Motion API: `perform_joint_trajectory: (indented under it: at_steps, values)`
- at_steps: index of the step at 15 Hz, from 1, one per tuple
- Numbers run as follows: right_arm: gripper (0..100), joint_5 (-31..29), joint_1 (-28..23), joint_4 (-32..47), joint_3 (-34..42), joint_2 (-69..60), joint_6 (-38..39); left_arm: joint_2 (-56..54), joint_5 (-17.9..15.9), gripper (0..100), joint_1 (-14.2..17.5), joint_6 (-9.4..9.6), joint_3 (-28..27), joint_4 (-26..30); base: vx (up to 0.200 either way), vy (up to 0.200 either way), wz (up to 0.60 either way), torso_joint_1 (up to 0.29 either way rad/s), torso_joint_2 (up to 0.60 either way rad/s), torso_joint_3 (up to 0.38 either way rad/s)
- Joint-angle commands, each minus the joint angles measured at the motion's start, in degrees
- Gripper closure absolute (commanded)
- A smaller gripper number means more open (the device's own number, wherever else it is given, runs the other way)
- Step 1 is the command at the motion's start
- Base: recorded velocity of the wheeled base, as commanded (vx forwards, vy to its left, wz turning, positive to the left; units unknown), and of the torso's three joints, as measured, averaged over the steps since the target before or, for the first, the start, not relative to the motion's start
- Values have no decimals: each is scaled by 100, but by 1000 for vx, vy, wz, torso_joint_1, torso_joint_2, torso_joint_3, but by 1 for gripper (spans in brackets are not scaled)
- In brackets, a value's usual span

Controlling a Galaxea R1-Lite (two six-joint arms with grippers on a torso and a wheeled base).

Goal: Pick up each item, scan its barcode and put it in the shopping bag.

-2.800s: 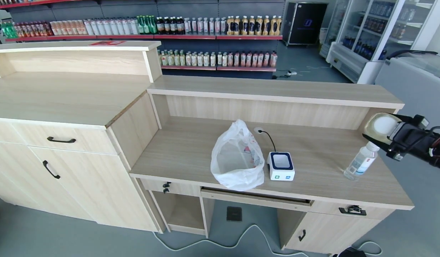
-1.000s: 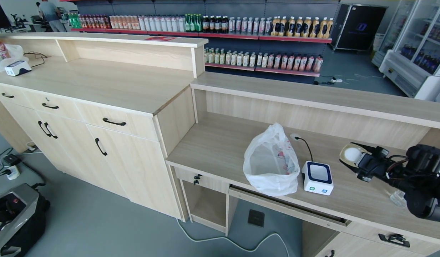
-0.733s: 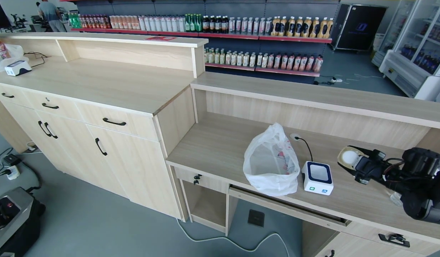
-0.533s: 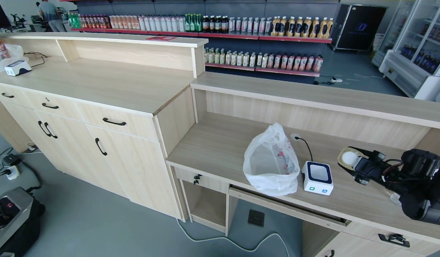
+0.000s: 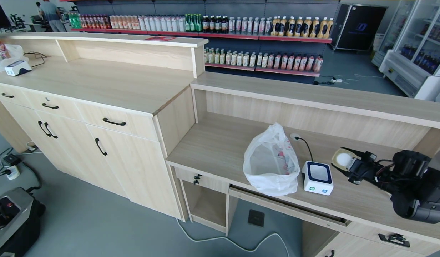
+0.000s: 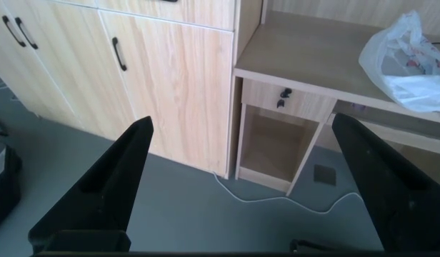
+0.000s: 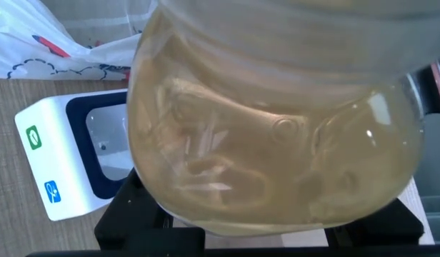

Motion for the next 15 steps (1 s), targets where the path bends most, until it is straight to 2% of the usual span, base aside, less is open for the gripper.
perform_joint_trajectory:
  at_steps: [1, 15]
  values:
    - [100, 3, 46, -54, -49, 156, 53, -2, -4, 0, 1, -1, 0, 0, 0, 0, 0, 0, 0, 0]
    - [100, -6, 160, -265, -366, 534, 89, 6, -4, 0, 1, -1, 0, 0, 0, 0, 0, 0, 0, 0]
